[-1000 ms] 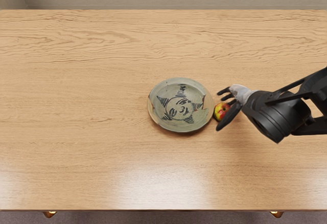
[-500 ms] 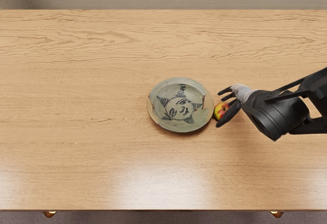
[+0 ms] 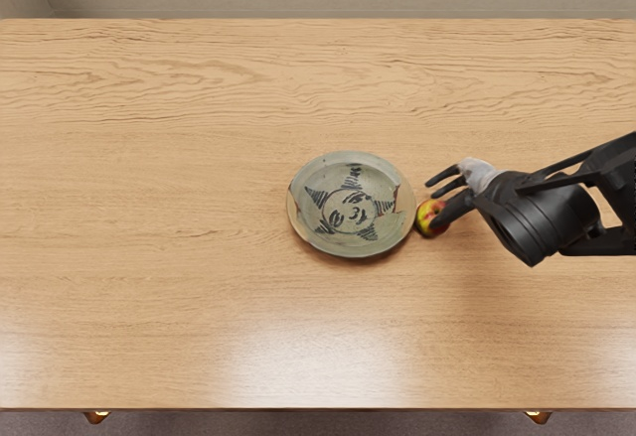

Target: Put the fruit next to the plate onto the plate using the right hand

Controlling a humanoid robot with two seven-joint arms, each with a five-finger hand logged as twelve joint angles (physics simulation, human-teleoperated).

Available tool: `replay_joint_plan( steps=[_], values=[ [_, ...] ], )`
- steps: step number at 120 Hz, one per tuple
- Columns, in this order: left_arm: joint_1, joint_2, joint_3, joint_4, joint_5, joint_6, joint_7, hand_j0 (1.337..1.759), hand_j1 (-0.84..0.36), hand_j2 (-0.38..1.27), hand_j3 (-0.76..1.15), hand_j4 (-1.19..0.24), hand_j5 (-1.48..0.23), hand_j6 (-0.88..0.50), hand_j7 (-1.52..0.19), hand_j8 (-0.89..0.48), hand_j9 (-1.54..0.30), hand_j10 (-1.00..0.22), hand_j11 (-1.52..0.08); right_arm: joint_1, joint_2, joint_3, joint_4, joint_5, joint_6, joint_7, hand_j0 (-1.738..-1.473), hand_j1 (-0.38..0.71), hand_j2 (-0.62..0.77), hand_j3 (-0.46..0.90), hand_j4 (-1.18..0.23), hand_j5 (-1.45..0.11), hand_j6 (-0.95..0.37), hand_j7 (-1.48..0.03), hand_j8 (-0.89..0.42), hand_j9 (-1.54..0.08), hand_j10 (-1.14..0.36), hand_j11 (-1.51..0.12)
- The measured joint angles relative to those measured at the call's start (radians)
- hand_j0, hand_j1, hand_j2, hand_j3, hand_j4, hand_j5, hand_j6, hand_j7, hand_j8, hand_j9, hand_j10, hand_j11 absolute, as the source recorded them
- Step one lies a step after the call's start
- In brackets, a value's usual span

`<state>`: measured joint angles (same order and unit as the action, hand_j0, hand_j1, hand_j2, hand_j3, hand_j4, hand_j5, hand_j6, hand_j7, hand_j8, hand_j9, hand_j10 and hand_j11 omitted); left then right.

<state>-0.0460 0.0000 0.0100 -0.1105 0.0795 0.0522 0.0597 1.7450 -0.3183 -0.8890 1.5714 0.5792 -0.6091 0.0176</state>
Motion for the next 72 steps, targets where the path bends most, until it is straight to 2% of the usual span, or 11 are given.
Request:
replay_joint_plan(
  steps=[4,7,14,46,63,72],
  values=[
    [0.0,0.0,0.0,0.0,0.0,0.0,0.0,1.658,0.06,0.05,0.0,-0.24,-0.32,-0.24,-0.32,-0.24,-0.32,-0.24,-0.32,-0.004,0.002,0.0,-0.005,0.001,0.001,0.001,-1.658,0.31,0.1,0.0,-0.45,-0.65,-0.47,-0.62,-0.45,-0.66,-0.45,-0.67],
    [0.0,0.0,0.0,0.0,0.0,0.0,0.0,1.658,0.06,0.05,0.0,-0.24,-0.32,-0.24,-0.32,-0.24,-0.32,-0.24,-0.32,-0.006,0.003,0.0,-0.008,0.001,0.0,0.0,-1.658,0.37,0.2,0.0,-0.46,-0.66,-0.48,-0.63,-0.45,-0.67,-0.45,-0.67],
    [0.0,0.0,0.0,0.0,0.0,0.0,0.0,1.658,0.06,0.05,0.0,-0.24,-0.32,-0.24,-0.32,-0.24,-0.32,-0.24,-0.32,-0.009,0.005,0.0,-0.013,0.0,0.001,-0.003,-1.655,0.38,0.32,0.0,-0.47,-0.68,-0.49,-0.65,-0.46,-0.7,-0.46,-0.7],
    [0.0,0.0,0.0,0.0,0.0,0.0,0.0,1.658,0.06,0.05,0.0,-0.24,-0.32,-0.24,-0.32,-0.24,-0.32,-0.24,-0.32,-0.023,0.01,0.0,-0.024,-0.008,-0.002,-0.009,-1.654,0.3,0.25,0.0,-0.56,-0.74,-0.51,-0.73,-0.49,-0.76,-0.55,-0.76],
    [0.0,0.0,0.0,0.0,0.0,0.0,0.0,1.658,0.06,0.05,0.0,-0.24,-0.32,-0.24,-0.32,-0.24,-0.32,-0.24,-0.32,-0.031,0.024,0.0,-0.036,-0.01,-0.002,-0.013,-1.647,0.23,0.13,0.0,-0.62,-0.8,-0.52,-0.8,-0.49,-0.83,-0.6,-0.84],
    [0.0,0.0,0.0,0.0,0.0,0.0,0.0,1.658,0.06,0.05,0.0,-0.24,-0.32,-0.24,-0.32,-0.24,-0.32,-0.24,-0.32,-0.034,0.03,-0.001,-0.041,-0.007,-0.003,-0.014,-1.647,0.22,0.21,0.0,-0.65,-0.82,-0.53,-0.84,-0.52,-0.86,-0.64,-0.86]
  ],
)
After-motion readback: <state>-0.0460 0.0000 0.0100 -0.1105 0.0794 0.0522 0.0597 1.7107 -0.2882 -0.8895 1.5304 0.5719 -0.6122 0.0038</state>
